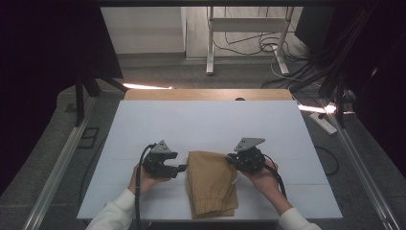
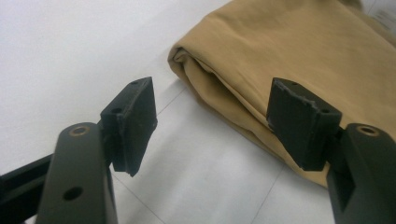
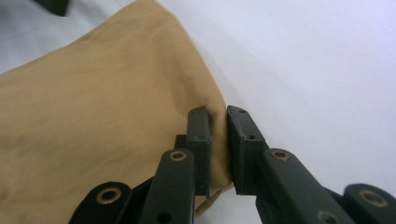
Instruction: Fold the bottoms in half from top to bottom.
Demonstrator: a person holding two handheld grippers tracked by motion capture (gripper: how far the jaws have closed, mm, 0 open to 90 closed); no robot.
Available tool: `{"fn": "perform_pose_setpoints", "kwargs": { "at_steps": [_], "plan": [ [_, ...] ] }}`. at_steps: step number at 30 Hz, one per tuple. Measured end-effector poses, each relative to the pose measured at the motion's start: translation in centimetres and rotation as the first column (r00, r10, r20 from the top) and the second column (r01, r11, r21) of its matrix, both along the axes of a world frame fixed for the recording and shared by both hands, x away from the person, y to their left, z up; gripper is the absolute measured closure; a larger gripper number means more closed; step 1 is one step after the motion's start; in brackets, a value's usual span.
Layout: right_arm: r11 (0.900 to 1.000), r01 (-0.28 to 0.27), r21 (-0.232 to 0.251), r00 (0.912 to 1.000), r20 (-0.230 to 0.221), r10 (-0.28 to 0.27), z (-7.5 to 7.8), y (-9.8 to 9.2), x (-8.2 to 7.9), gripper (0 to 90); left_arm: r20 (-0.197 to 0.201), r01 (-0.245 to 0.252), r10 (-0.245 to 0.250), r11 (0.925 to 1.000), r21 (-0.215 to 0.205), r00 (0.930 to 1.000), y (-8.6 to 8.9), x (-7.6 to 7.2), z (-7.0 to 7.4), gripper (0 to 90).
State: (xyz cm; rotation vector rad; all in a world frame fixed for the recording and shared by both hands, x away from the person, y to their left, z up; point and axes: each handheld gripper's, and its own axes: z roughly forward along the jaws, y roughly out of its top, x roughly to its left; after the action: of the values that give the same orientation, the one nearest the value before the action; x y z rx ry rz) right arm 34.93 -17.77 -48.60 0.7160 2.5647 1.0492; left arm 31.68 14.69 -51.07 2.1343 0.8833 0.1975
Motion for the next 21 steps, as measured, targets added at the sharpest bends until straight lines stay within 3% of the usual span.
{"fn": "perform_pose_setpoints", "kwargs": {
  "at_steps": [6,12,18,21],
  "plan": [
    [0.999,0.028,-0.027,0.9986,-0.045,-0.029,-1.5,0.1,1.9,79.5,0.0,0.002,-0.002,1.0,0.006,1.0,0.0,0.0,0.0,32.6],
    [0.999,0.043,-0.016,0.9964,-0.073,-0.044,-2.0,0.1,2.4,75.3,-0.001,0.002,-0.002,1.0,0.005,1.0,-0.1,0.0,0.0,32.5],
    [0.995,0.096,0.0,0.9931,-0.066,-0.096,-1.8,-0.3,2.4,44.6,-0.002,-0.001,0.001,1.0,0.002,1.0,0.0,0.0,0.0,32.0],
    [0.995,0.102,0.018,0.9899,-0.101,-0.1,-1.5,-0.7,2.4,37.5,-0.012,-0.02,0.02,0.9998,0.0,0.9997,0.2,0.1,0.0,31.6]
  ]
}}
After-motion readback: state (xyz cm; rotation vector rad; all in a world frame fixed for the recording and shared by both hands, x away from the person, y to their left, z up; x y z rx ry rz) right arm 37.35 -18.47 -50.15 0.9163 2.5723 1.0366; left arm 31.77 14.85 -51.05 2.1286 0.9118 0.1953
